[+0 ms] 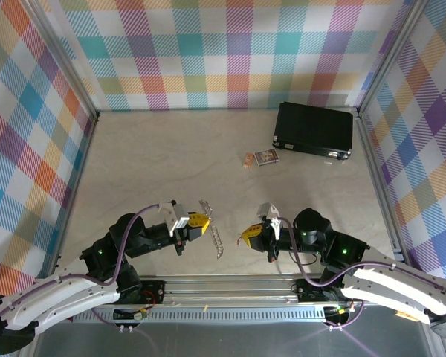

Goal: Put the keys on the keyring

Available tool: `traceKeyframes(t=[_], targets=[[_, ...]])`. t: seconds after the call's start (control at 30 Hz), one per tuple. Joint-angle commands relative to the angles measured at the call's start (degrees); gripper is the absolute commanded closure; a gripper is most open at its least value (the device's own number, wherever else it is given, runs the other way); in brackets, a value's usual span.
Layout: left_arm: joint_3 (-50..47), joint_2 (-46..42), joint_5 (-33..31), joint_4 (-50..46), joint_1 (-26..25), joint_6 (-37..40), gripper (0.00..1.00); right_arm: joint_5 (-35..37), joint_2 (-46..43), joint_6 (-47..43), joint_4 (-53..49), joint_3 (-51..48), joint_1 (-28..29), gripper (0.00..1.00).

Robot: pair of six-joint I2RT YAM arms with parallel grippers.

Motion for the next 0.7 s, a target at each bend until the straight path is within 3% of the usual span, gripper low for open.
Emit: traceKeyframes(t=[0.0, 0.67], targets=[[-0.73, -0.81, -2.32, 1.40, -0.27, -1.07, 1.00, 1.65, 1.20, 4.68, -2.26, -1.67, -1.96, 1.00], [-1.33, 2.01, -2.60, 2.77, -0.31, -0.96, 1.00, -0.66, 15.31, 12.24, 1.12, -7.35, -9.91, 1.00]])
